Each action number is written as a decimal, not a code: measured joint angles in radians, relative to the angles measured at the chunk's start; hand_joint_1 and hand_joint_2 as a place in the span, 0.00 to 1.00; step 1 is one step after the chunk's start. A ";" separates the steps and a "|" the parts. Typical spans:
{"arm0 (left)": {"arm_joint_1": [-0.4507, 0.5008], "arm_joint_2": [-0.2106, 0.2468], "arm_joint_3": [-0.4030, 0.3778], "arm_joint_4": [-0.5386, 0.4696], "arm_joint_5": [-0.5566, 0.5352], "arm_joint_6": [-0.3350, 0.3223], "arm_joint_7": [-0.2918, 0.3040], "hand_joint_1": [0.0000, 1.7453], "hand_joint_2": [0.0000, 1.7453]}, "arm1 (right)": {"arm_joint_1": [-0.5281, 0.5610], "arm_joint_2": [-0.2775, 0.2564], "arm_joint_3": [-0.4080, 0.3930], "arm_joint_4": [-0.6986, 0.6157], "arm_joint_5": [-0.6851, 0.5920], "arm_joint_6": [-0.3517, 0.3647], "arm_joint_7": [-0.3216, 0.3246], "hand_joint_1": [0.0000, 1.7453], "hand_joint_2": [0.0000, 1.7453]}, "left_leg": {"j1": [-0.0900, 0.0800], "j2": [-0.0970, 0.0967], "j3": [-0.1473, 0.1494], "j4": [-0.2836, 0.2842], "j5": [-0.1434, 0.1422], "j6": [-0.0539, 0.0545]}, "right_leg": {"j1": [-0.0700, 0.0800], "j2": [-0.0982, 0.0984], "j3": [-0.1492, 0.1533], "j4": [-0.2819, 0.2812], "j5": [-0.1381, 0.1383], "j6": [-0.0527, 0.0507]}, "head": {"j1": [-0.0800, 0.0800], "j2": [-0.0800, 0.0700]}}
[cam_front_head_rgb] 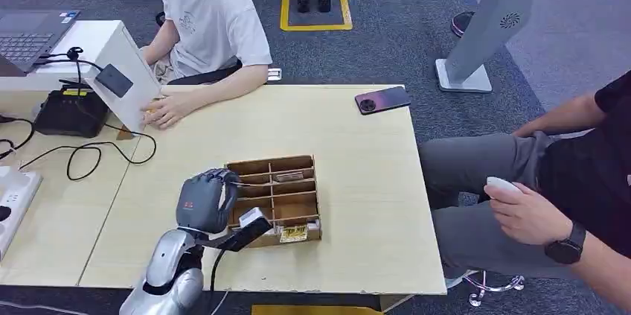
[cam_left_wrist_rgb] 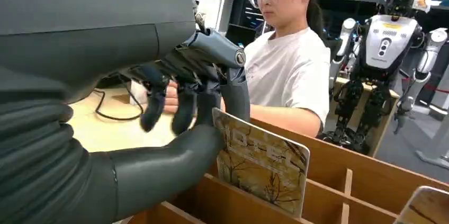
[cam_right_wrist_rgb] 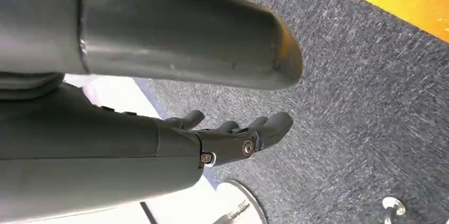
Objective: Pass the card to the sensor for recognition and then transmit it.
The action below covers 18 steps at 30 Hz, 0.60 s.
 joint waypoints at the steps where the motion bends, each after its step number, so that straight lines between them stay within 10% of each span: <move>1: -0.002 0.000 0.001 0.002 0.000 -0.002 -0.002 1.00 1.00 | 0.000 0.000 -0.001 0.000 0.000 0.000 0.000 0.00 0.00 | 0.000 0.000 0.000 0.000 0.000 0.000 | 0.000 0.000 0.000 0.000 0.000 0.000 | 0.000 0.000; 18: -0.008 0.000 0.006 0.014 0.045 -0.016 -0.025 1.00 1.00 | -0.003 0.000 -0.006 0.000 -0.003 0.010 0.001 0.00 0.00 | 0.000 0.000 0.000 0.000 0.000 0.000 | 0.000 0.000 0.000 0.000 0.000 0.000 | 0.000 0.000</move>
